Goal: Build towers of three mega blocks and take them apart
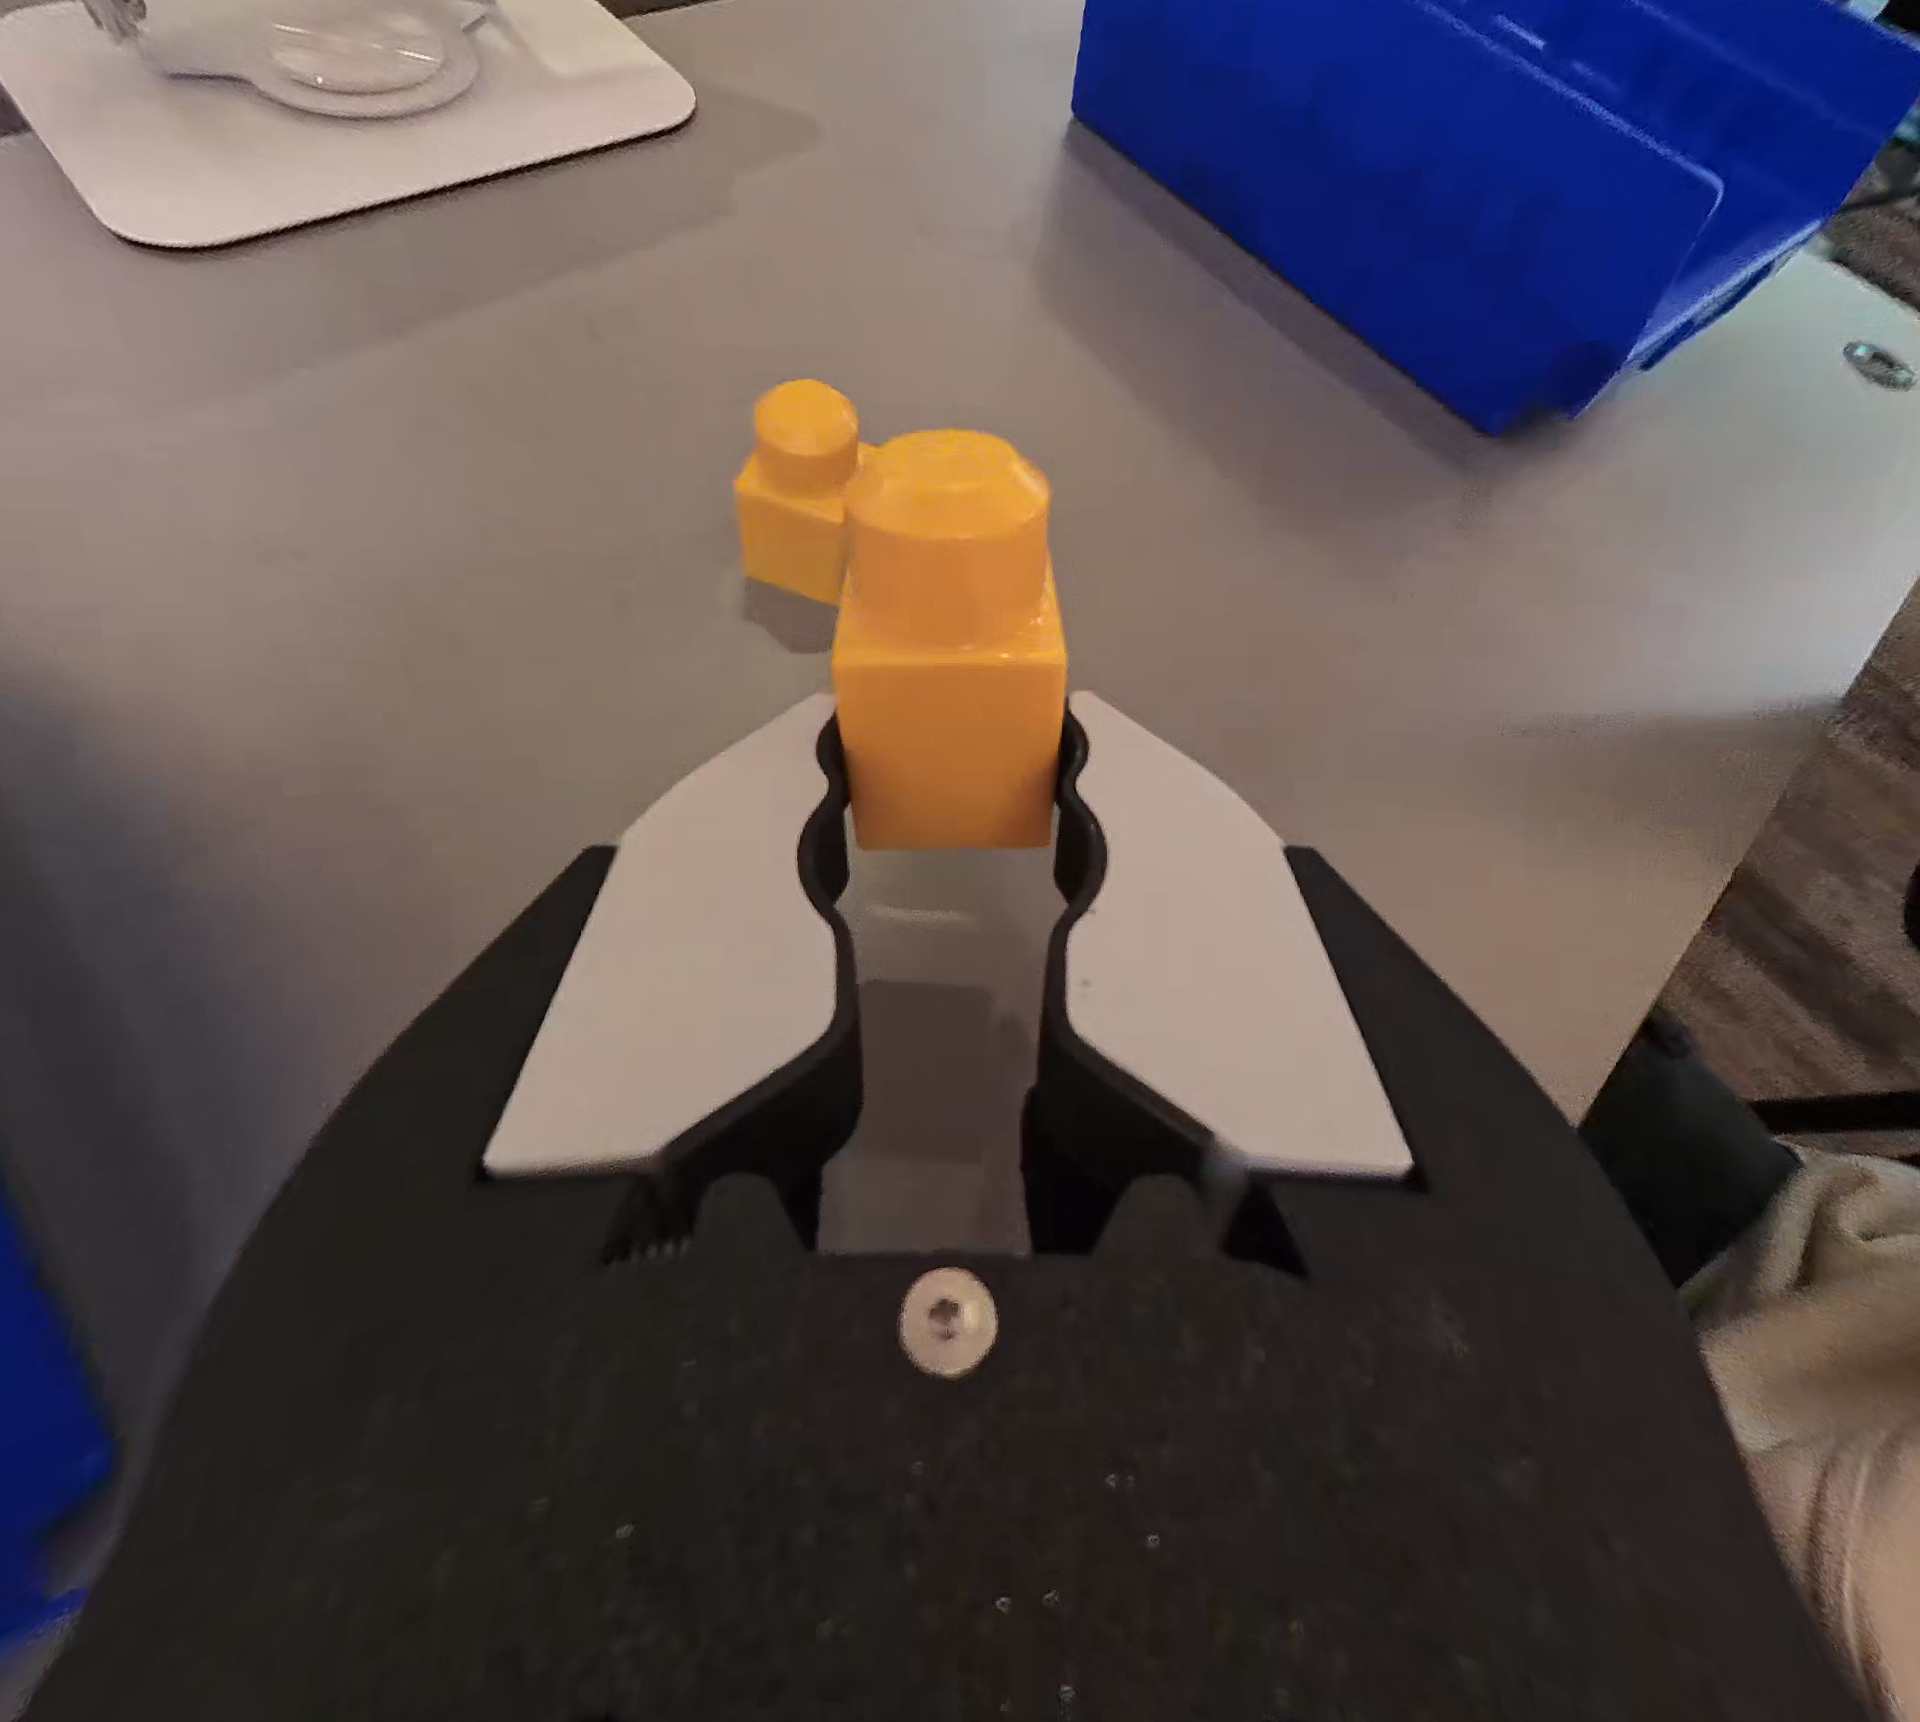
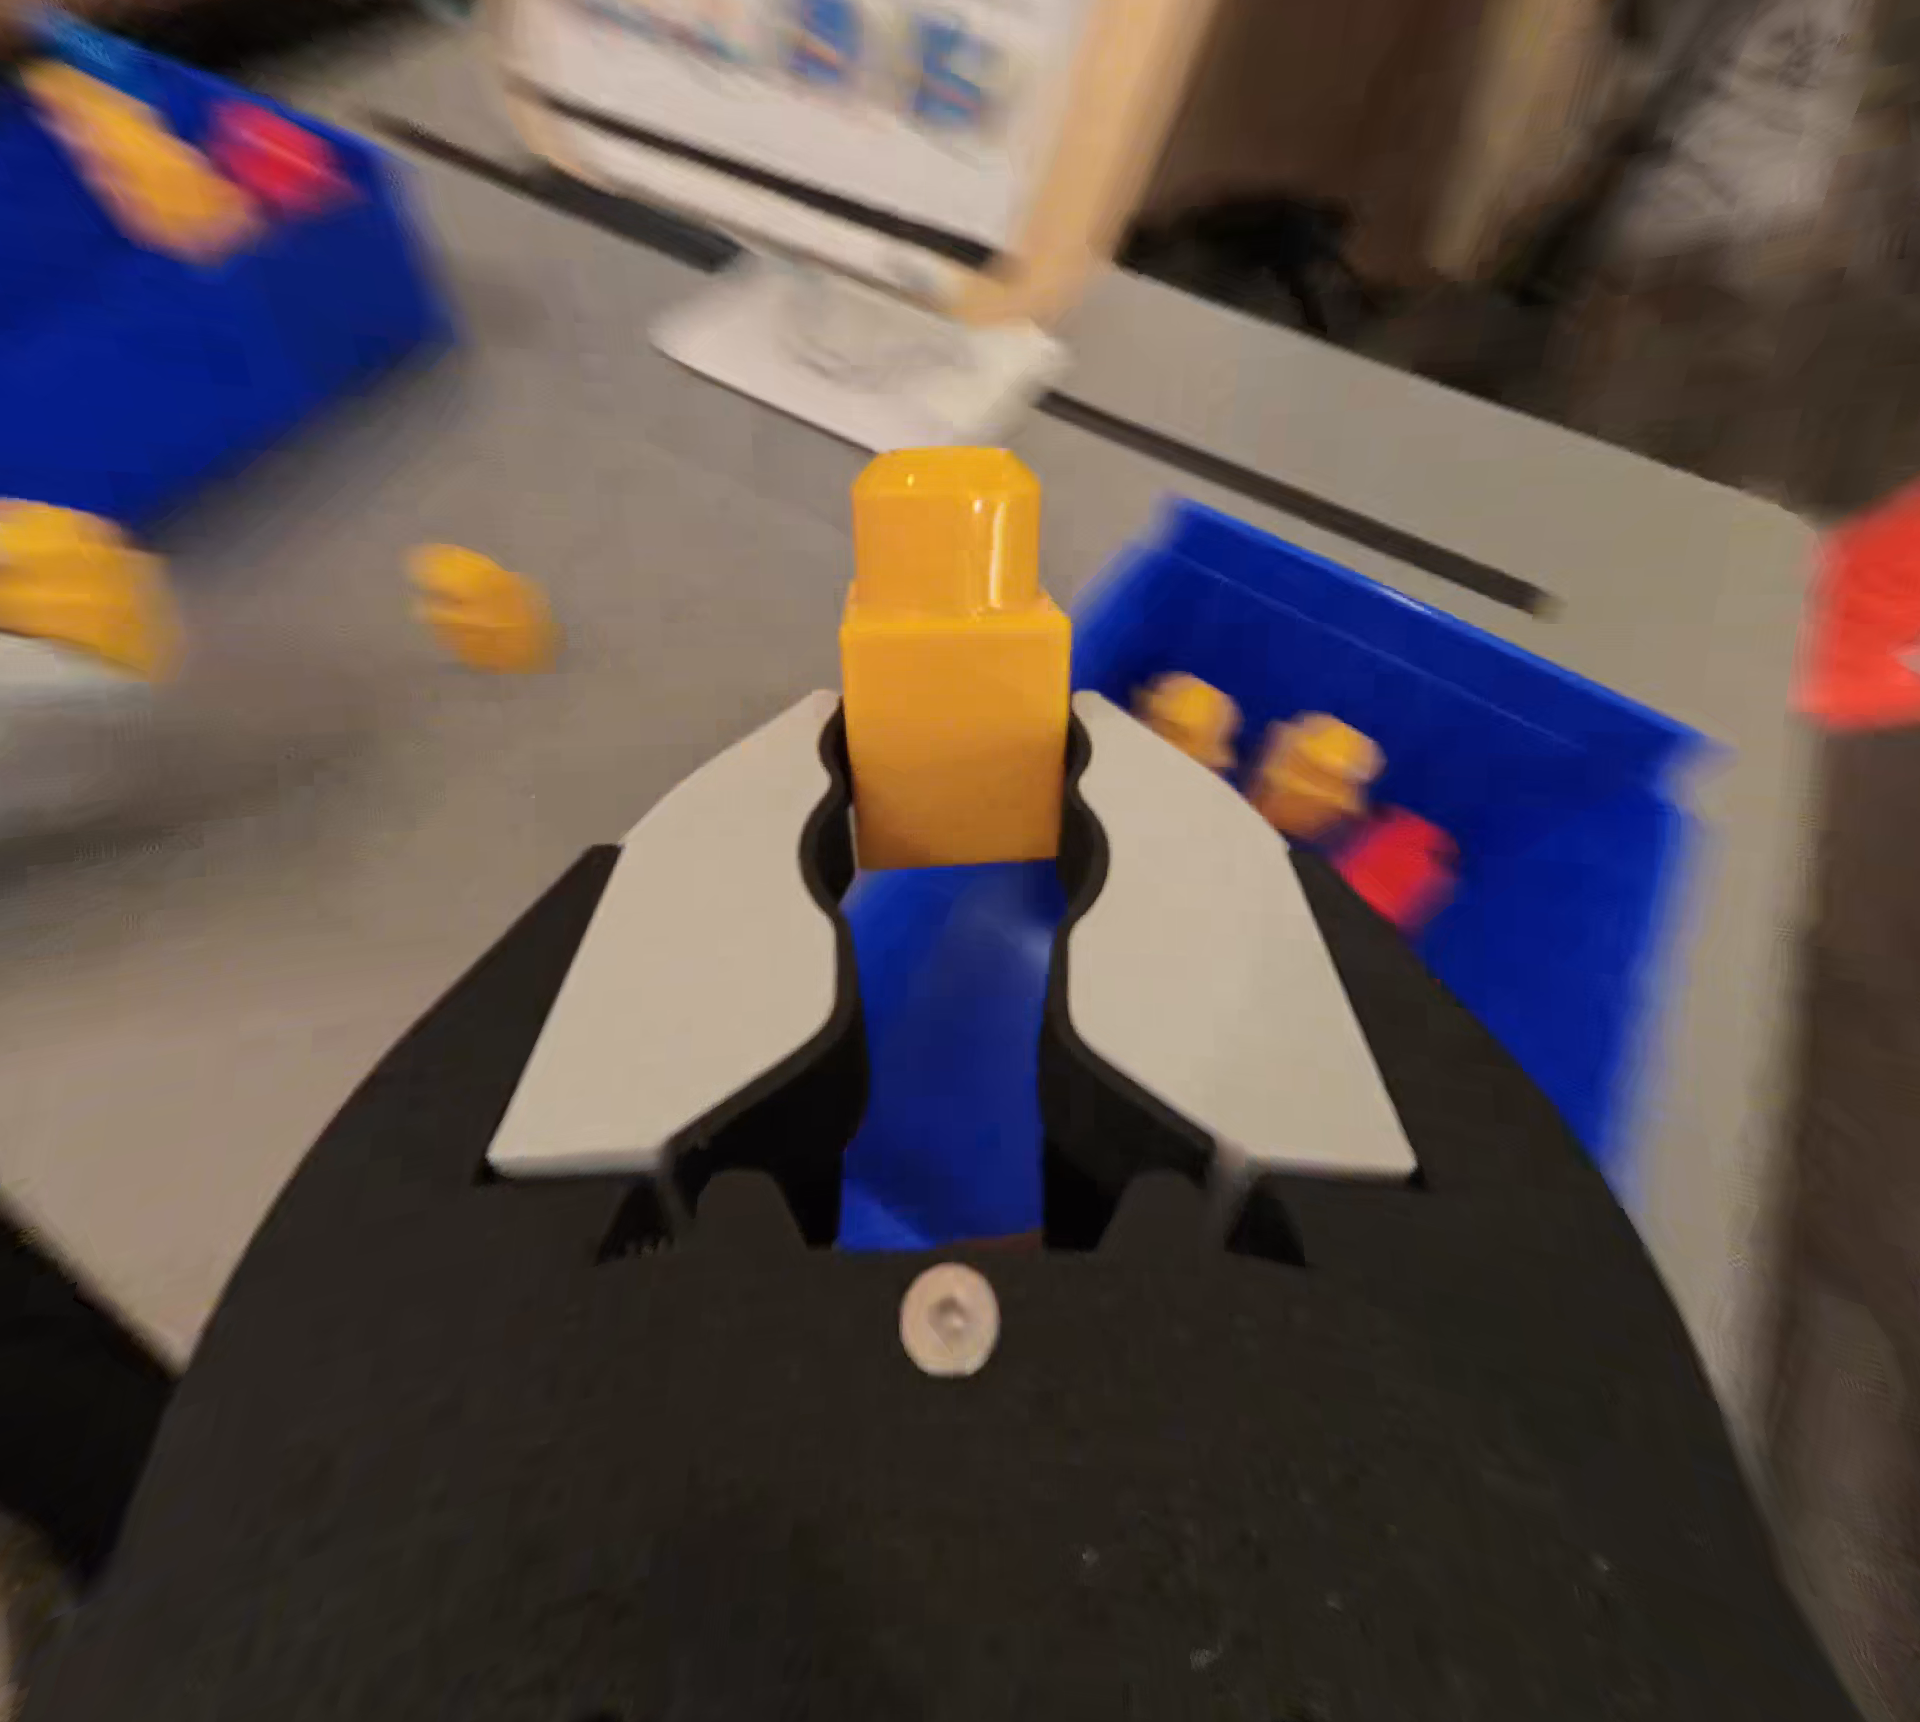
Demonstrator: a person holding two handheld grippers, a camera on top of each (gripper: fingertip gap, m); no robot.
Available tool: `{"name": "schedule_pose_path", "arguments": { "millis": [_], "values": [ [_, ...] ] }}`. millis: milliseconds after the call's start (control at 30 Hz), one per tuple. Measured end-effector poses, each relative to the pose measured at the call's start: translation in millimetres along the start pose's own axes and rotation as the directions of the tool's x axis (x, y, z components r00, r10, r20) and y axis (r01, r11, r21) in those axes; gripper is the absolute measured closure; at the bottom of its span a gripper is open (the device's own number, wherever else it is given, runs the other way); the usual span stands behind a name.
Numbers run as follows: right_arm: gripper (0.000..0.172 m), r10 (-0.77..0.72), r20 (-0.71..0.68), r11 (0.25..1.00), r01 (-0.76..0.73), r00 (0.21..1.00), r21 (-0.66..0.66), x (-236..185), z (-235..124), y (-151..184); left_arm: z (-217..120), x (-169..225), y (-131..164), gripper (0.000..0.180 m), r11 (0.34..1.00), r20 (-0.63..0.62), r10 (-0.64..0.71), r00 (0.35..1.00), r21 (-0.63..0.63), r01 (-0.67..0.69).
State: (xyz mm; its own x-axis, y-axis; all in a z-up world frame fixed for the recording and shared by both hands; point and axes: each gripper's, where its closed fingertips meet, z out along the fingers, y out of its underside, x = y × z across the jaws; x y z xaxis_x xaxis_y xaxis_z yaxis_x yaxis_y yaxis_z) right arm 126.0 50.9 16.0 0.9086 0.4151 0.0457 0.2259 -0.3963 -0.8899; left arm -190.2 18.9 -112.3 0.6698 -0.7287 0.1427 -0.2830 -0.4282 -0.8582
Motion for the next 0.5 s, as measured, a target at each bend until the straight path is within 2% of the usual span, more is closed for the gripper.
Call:
{"name": "schedule_pose_path", "arguments": {
  "millis": [33, 67, 133, 233, 333, 500],
  "values": [
    [0.135, -0.023, -0.059, 0.994, 0.016, 0.998, -0.104, 27.5, -1.0, 11.0, 0.1, 1.0, 1.9, 0.144, 1.0, -0.023, -0.022, 0.999, 0.001, 0.023],
    [0.135, -0.028, -0.036, 0.971, 0.019, 0.999, -0.237, 41.9, 3.3, 29.1, 1.4, 4.1, 3.8, 0.144, 0.999, -0.058, -0.047, 0.997, -0.009, 0.046],
    [0.135, -0.008, -0.013, 0.86, 0.001, 1.0, -0.511, 63.6, 16.3, 76.7, 4.9, 7.6, 5.5, 0.144, 0.998, -0.093, -0.069, 0.993, -0.014, 0.067],
    [0.135, 0.031, 0.043, 0.674, 0.011, 0.999, -0.739, 68.8, 38.6, 139.7, 10.5, 15.5, 10.5, 0.144, 0.998, -0.116, -0.047, 0.992, -0.051, 0.041],
    [0.135, -0.007, 0.075, 0.538, 0.067, 0.997, -0.84, 70.7, 49.1, 178.0, 11.6, 28.1, 10.6, 0.144, 0.998, -0.14, -0.008, 0.99, -0.062, -0.001],
    [0.135, 0.0, 0.06, 0.525, 0.051, 0.998, -0.85, 71.4, 63.1, 192.0, 9.0, 38.5, 13.6, 0.144, 0.995, -0.132, 0.053, 0.99, -0.076, -0.064]
  ]
}}
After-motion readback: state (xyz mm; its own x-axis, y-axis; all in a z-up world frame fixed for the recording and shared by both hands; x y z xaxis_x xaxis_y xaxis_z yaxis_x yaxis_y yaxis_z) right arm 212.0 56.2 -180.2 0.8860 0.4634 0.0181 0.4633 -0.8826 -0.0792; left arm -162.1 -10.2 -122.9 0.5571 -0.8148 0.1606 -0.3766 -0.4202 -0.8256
